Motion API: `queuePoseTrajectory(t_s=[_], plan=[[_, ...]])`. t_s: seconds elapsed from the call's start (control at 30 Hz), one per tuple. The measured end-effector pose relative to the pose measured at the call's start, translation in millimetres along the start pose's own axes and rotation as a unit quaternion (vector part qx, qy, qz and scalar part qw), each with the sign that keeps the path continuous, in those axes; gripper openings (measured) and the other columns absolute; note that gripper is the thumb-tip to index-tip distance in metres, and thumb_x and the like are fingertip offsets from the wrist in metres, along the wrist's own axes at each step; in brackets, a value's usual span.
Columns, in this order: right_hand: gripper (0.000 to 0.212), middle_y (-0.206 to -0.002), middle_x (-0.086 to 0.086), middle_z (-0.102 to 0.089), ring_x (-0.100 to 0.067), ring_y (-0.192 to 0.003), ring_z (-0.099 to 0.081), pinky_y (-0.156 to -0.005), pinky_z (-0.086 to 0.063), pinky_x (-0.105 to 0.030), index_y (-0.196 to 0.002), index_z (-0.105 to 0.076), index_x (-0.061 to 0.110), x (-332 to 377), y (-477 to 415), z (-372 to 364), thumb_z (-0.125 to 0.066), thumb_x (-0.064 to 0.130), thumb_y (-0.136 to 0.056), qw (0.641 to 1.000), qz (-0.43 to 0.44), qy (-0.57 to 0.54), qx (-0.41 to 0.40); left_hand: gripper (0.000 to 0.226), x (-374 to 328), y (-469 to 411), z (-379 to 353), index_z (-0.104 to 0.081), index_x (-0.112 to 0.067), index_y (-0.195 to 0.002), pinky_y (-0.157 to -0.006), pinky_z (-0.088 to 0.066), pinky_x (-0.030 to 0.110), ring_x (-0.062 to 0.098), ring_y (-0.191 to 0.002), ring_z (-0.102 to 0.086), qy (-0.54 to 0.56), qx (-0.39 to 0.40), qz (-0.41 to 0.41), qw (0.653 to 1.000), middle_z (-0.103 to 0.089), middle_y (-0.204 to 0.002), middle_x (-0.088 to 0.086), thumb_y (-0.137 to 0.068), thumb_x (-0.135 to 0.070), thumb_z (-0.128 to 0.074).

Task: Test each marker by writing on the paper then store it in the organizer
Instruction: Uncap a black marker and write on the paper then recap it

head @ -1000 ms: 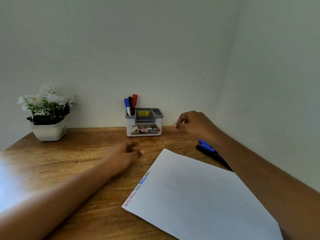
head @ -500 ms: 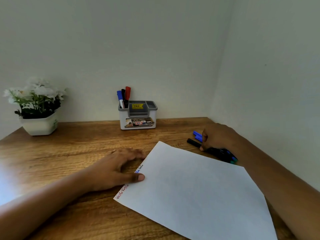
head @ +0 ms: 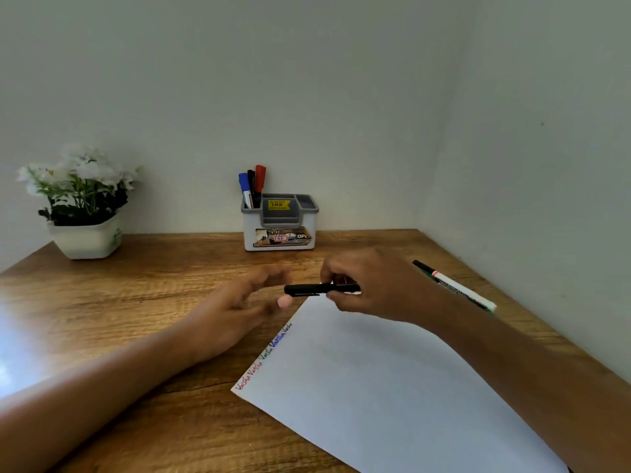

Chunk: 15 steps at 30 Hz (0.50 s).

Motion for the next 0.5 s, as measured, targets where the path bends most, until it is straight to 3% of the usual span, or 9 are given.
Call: queuePoseTrajectory(t_s=[0.13,0.27,0.5], plan=[[0.013,-0.082,0.011,-0.062,-0.004,-0.068,-0.047,-0.054,-0.043,-0.027,-0.092,-0.061,0.023,8,0,4,-0.054,0.032,-0.086,0.998,0.044,0.007,-0.053,0.039,-10,1,1,-0.062,-0.044,-0.111,-0.093,-0.045,0.030,-0.004,-0.104,-0.057,-0.012,-0.042,-0.023,0.999,-0.068,-0.104,-0.026,-0.076,-0.058,-0.051],[0.011,-0.079,0.006,-0.065,-0.010,-0.067,-0.055,-0.052,-0.043,-0.025,-0.089,-0.063,0.018,17,0,4,-0.057,0.026,-0.085,0.994,0.084,0.015,-0.074,0.015,-15,1,3,-0.070,-0.035,-0.088,-0.067,-0.042,0.020,-0.006,-0.076,-0.059,0.002,-0.097,-0.029,0.995,-0.071,-0.081,-0.025,-0.081,-0.041,-0.059],[0.013,-0.079,0.006,-0.065,-0.009,-0.065,-0.054,-0.053,-0.033,-0.017,-0.088,-0.064,0.018,12,-1,4,-0.057,0.029,-0.086,0.996,0.061,-0.018,-0.058,0.019,-12,-2,10,-0.071,-0.038,-0.077,-0.066,-0.039,0.016,-0.010,-0.085,-0.059,-0.032,-0.136,-0.059,0.989,-0.069,-0.082,-0.030,-0.073,-0.051,-0.057]])
Point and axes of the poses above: each hand's wrist, its own y-axis away from the middle knuckle, its own z-axis out of the back of the hand, x = y × z, the point moved 4 cm from there along -y, towards the middle knuckle
